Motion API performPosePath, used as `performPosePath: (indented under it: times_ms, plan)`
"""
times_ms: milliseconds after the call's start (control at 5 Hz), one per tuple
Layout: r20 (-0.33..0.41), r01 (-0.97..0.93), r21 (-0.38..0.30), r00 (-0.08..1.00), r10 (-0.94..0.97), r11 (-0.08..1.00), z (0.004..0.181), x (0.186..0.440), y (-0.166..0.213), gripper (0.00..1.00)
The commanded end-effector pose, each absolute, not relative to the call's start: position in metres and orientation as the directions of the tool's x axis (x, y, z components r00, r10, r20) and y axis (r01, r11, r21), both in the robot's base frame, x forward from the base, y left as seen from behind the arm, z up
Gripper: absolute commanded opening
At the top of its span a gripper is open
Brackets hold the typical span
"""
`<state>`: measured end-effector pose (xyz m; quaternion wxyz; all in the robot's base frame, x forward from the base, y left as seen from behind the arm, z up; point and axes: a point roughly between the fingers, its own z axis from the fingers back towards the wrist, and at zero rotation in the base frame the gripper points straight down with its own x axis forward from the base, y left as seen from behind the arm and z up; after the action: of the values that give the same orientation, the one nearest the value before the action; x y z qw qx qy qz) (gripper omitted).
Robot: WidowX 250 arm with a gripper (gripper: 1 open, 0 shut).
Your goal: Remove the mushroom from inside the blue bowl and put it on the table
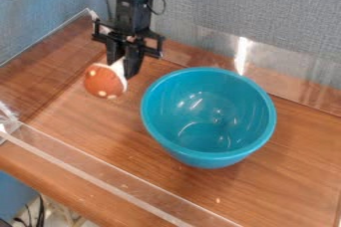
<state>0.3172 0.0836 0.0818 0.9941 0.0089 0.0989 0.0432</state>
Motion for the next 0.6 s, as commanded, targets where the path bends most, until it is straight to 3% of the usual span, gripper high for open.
performPosePath:
  times_ms: [0,400]
  plan:
    - [-0.145,-0.139,0.041,0.979,0.143,0.989,0.098,0.325,0.102,0.0]
    - [-0.182,-0.069,0.046,0.98,0.077,0.997,0.096,0.308,0.095,0.0]
